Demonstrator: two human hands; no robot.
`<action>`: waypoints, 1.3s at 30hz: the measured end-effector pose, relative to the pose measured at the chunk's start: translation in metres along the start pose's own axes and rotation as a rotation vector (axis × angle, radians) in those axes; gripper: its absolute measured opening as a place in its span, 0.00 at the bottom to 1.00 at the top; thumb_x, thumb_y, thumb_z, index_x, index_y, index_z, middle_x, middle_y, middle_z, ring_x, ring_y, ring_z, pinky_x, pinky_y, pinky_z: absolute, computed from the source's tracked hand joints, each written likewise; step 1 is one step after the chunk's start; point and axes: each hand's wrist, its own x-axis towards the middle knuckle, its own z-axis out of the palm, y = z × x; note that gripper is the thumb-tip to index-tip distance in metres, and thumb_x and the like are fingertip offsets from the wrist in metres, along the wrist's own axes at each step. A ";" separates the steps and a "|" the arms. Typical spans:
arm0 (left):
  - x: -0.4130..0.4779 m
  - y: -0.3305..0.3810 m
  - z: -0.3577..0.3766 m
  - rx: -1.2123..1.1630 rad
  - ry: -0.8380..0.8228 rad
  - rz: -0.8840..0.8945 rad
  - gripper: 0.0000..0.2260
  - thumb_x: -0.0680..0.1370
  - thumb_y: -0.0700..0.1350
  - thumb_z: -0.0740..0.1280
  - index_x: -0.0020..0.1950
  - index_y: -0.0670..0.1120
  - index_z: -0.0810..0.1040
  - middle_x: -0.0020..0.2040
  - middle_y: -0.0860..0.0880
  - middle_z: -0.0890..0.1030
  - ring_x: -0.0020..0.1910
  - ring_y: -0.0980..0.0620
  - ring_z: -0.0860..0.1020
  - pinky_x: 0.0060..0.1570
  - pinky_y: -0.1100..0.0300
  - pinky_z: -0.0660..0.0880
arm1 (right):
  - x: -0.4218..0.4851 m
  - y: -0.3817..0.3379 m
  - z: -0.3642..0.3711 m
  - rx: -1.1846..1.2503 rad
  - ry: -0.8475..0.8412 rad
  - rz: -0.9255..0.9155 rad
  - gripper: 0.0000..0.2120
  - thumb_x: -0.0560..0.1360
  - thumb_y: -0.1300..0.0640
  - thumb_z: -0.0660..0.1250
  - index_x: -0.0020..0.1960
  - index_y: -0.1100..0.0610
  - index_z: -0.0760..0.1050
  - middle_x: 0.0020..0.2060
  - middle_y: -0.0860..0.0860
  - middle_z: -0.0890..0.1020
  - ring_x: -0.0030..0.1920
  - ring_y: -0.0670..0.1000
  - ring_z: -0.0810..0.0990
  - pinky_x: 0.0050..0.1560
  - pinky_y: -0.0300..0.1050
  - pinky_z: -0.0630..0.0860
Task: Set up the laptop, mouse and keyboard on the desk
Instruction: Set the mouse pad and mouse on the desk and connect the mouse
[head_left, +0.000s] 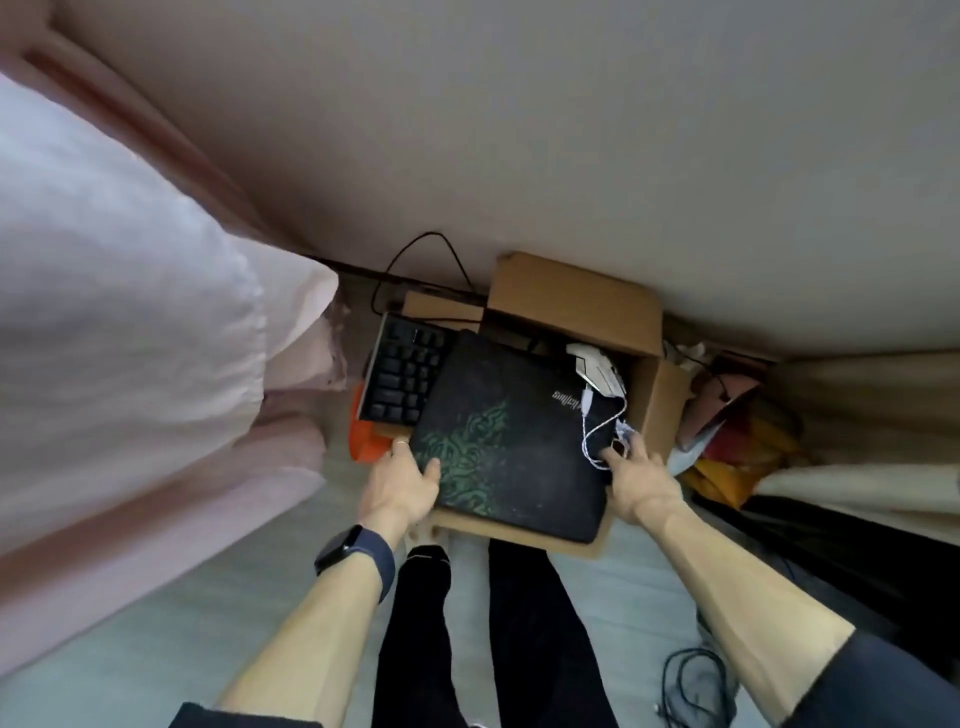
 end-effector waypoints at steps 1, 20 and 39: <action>0.003 -0.004 0.003 0.010 0.000 0.017 0.23 0.81 0.56 0.60 0.70 0.43 0.68 0.63 0.41 0.78 0.61 0.38 0.76 0.54 0.50 0.75 | 0.000 -0.002 0.003 -0.006 0.019 0.028 0.24 0.77 0.59 0.61 0.72 0.48 0.65 0.75 0.55 0.55 0.67 0.63 0.68 0.65 0.56 0.72; -0.225 0.077 -0.126 0.197 -0.025 0.766 0.25 0.82 0.57 0.58 0.77 0.47 0.65 0.75 0.51 0.69 0.73 0.50 0.67 0.70 0.58 0.65 | -0.342 -0.001 -0.095 1.426 0.865 0.201 0.18 0.83 0.50 0.54 0.35 0.54 0.65 0.32 0.50 0.72 0.34 0.53 0.70 0.42 0.52 0.69; -0.570 0.144 0.059 0.859 -0.236 1.700 0.15 0.81 0.50 0.62 0.36 0.45 0.69 0.37 0.49 0.77 0.44 0.44 0.77 0.42 0.54 0.68 | -0.685 0.090 0.170 2.046 1.401 0.467 0.18 0.81 0.52 0.60 0.34 0.51 0.59 0.34 0.53 0.60 0.27 0.45 0.56 0.30 0.41 0.53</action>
